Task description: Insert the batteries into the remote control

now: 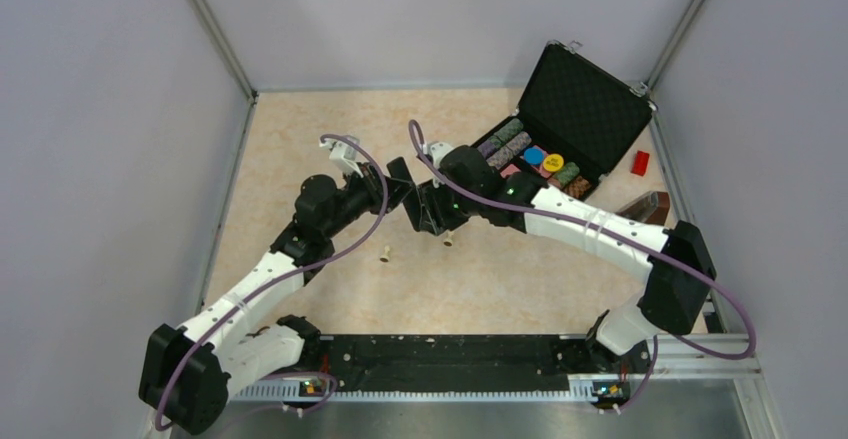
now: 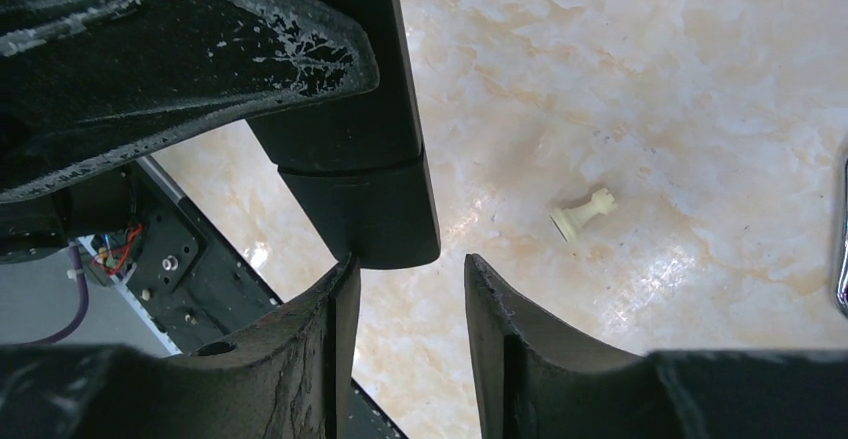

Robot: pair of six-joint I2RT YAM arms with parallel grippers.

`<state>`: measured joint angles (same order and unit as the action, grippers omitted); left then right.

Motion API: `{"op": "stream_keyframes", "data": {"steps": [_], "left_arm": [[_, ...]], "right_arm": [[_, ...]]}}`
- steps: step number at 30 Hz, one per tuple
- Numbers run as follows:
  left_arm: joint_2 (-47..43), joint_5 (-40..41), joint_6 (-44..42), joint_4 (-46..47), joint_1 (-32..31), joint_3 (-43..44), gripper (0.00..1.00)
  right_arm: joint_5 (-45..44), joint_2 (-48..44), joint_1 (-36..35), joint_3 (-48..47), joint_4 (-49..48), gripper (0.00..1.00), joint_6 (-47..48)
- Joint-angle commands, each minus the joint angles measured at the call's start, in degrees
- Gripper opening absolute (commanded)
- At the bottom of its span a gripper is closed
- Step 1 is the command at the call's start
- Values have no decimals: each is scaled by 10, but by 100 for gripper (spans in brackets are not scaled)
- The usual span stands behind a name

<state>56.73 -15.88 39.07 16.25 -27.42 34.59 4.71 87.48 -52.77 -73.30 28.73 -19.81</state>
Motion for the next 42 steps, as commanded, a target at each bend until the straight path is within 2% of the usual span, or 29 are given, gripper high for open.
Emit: {"op": "stream_keyframes", "data": {"steps": [1, 12, 19, 24, 35, 42], "left_arm": [[-20, -37, 28, 28, -4, 9, 0], [-28, -27, 61, 25, -3, 15, 0], [-36, -34, 159, 26, -2, 28, 0], [-43, -30, 240, 64, -2, 23, 0], [-71, 26, 297, 59, -3, 25, 0], [-107, 93, 338, 10, -1, 28, 0]], "right_arm": [[-43, -22, -1, -21, -51, 42, -17], [-45, -39, 9, -9, -70, 42, -48], [-50, -58, 16, 5, -83, 43, -82], [-51, -74, 18, 27, -106, 45, -119], [-42, -109, 22, 38, -131, 48, -172], [-25, -131, 42, 28, -153, 61, -227]]}}
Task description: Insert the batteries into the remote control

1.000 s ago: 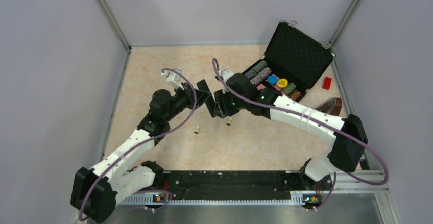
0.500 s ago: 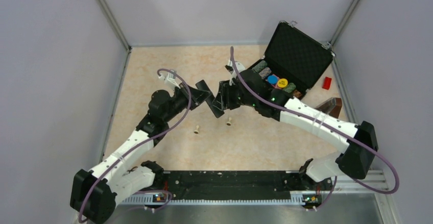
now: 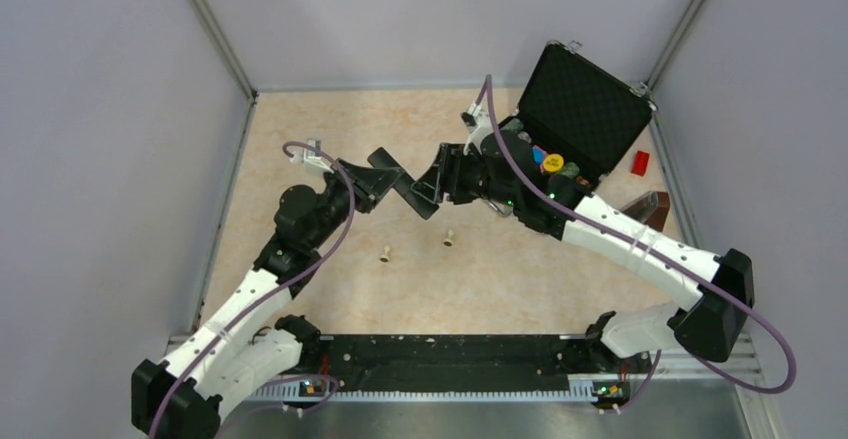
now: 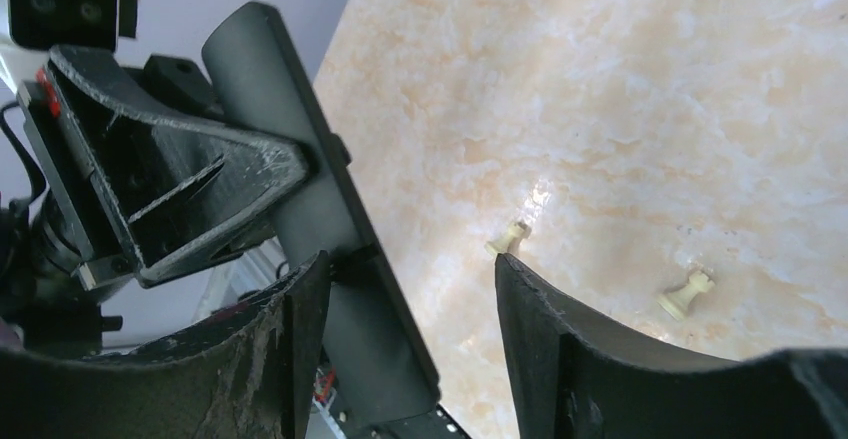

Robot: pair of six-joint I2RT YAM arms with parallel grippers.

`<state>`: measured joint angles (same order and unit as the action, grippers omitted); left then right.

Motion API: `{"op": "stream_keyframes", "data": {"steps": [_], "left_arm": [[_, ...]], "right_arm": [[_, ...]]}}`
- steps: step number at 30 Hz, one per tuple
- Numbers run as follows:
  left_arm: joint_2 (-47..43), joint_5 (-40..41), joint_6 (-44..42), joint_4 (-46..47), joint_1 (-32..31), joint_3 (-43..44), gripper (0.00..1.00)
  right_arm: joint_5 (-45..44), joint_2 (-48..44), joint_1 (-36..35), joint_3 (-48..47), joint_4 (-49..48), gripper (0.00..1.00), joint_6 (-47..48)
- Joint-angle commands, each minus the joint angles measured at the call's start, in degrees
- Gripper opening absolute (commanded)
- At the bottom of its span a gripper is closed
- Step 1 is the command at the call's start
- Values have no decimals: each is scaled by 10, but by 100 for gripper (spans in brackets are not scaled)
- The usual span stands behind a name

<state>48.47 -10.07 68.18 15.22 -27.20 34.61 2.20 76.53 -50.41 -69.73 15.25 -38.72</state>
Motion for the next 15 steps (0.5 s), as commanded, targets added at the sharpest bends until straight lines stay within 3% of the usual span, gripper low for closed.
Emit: {"op": "stream_keyframes", "data": {"steps": [1, 5, 15], "left_arm": [[-26, 38, 55, 11, -3, 30, 0], [-22, 48, 85, -27, -1, 36, 0], [-21, 67, 172, -11, 3, 19, 0]], "right_arm": [[3, -21, 23, -10, -19, 62, -47], [18, -26, 46, -4, -30, 67, -94], [74, -88, 75, 101, -144, 77, -228]]}}
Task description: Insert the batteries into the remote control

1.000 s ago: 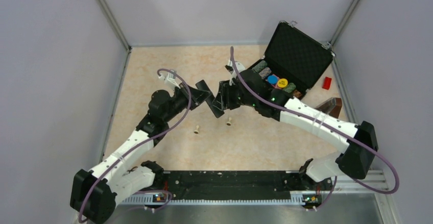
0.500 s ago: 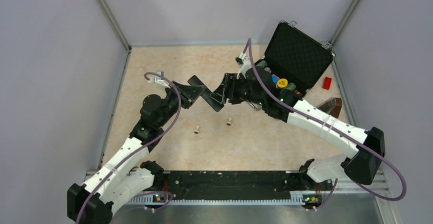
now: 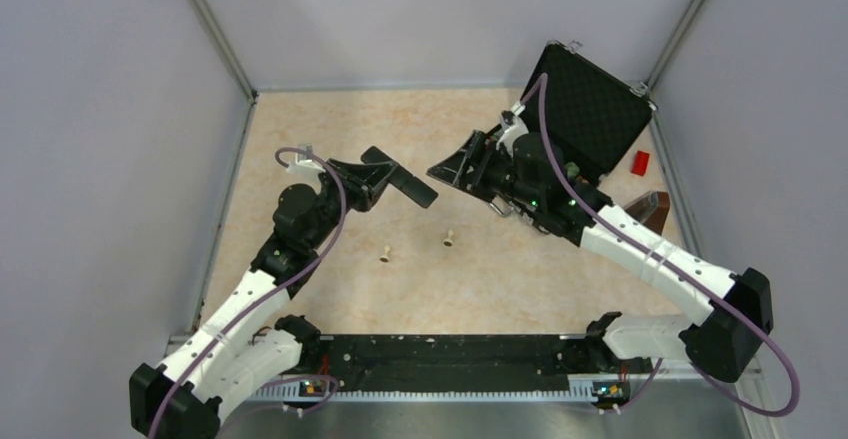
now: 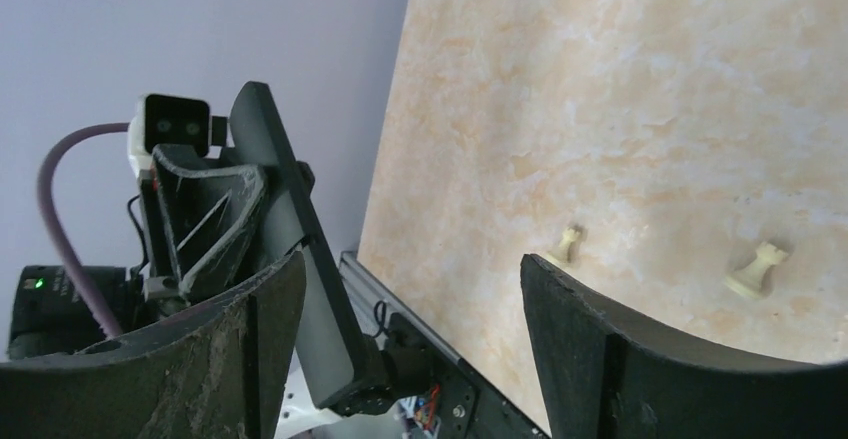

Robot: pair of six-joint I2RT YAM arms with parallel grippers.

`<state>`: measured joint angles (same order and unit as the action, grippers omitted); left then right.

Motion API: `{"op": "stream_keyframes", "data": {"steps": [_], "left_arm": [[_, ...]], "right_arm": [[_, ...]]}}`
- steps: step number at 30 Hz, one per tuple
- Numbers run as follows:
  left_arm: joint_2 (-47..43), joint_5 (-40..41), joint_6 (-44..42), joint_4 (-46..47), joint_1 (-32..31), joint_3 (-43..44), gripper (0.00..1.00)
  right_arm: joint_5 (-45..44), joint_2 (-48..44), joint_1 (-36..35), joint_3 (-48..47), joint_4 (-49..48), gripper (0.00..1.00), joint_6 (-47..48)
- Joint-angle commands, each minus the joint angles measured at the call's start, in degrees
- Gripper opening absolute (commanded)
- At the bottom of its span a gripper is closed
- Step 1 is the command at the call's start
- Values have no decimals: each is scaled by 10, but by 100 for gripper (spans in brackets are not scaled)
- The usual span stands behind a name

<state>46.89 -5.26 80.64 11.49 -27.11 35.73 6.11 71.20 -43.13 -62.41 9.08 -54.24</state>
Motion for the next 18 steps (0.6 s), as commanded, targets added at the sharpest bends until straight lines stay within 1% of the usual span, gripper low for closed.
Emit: {"op": "stream_keyframes", "data": {"steps": [1, 3, 5, 9, 18], "left_arm": [[-6, 22, 53, 26, 3, 11, 0], [-3, 26, 60, 21, 3, 15, 0], [0, 27, 68, 20, 2, 16, 0], [5, 24, 91, 25, 2, 15, 0], [6, 32, 131, 55, 2, 7, 0]], "right_arm": [[41, -40, 2, 40, -109, 77, -86], [47, -48, 1, 60, -146, 77, -109], [45, -53, -2, 61, -162, 78, -111], [56, -43, -8, 47, -166, 78, -106], [55, 1, -35, 27, -178, 68, -105]]}}
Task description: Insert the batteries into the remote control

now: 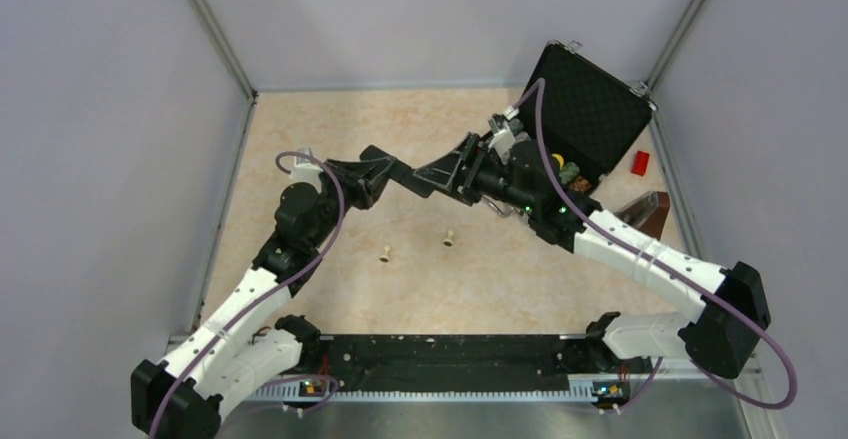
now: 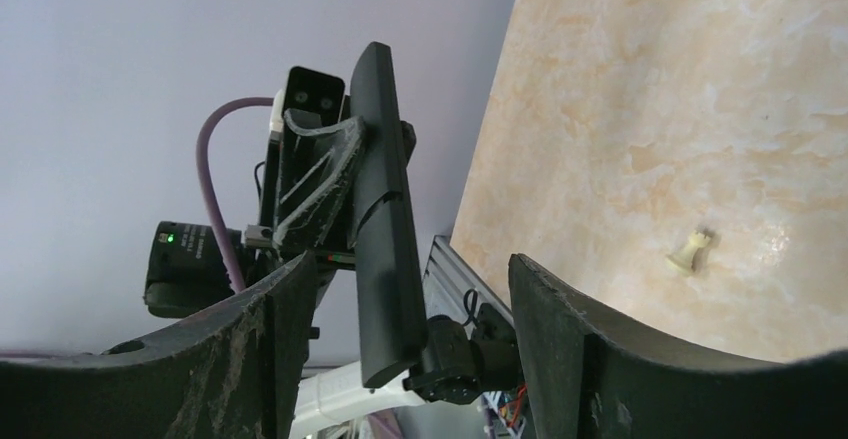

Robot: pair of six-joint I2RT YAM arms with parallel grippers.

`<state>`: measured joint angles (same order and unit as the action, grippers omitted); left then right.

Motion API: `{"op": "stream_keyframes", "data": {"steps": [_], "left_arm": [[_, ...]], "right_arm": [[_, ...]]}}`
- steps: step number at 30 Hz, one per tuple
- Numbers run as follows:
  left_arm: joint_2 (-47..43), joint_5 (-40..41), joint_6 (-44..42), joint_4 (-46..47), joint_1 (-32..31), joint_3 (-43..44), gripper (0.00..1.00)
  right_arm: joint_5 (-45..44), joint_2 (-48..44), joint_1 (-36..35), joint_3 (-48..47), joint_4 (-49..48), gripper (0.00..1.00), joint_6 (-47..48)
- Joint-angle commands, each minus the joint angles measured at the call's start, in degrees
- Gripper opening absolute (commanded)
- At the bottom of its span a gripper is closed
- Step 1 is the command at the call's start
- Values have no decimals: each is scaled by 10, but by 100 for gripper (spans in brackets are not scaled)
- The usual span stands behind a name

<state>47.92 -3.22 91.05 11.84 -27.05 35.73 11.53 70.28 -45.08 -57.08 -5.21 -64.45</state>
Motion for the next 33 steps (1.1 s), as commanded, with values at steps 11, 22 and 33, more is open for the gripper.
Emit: {"op": "stream_keyframes", "data": {"steps": [11, 22, 33], "left_arm": [[-4, 3, 83, 88, 2, -4, 0], [-28, 4, 89, 95, 2, -9, 0], [-44, -16, 85, 100, 2, -7, 0]], "right_arm": [[-29, 38, -40, -19, -56, 56, -6], [-48, 58, -46, 11, -110, 46, -42], [-45, 87, -54, 33, -160, 38, -72]]}}
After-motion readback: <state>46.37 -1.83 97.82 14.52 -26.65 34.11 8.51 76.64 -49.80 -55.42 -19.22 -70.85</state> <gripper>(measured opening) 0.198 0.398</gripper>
